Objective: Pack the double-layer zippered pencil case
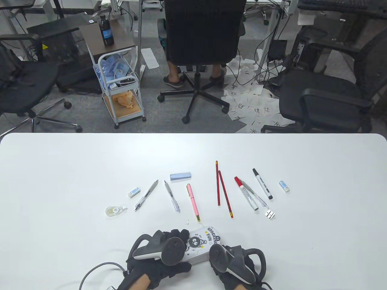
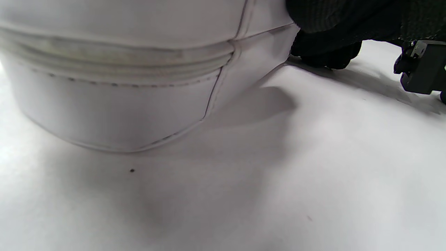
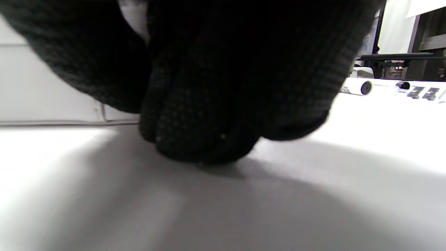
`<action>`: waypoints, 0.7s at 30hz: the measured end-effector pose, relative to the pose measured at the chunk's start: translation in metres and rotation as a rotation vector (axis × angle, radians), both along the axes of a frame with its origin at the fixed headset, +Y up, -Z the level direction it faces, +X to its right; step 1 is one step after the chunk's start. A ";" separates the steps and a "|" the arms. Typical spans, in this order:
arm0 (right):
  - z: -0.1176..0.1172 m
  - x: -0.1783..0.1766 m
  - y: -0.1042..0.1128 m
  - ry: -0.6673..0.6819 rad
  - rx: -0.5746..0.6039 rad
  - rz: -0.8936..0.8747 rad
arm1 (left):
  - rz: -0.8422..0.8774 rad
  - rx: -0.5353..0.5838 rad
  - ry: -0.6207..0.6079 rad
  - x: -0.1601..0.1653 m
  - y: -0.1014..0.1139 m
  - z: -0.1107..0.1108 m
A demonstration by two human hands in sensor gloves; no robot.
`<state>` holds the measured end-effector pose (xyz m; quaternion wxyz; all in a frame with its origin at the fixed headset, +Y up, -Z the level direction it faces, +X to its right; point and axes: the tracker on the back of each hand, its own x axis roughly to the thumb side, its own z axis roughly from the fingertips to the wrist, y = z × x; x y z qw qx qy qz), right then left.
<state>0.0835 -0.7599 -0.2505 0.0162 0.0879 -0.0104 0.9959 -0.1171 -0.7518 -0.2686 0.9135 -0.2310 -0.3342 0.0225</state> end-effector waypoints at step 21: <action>-0.028 0.027 0.009 0.091 -0.131 0.006 | -0.010 -0.026 -0.154 -0.015 0.023 0.001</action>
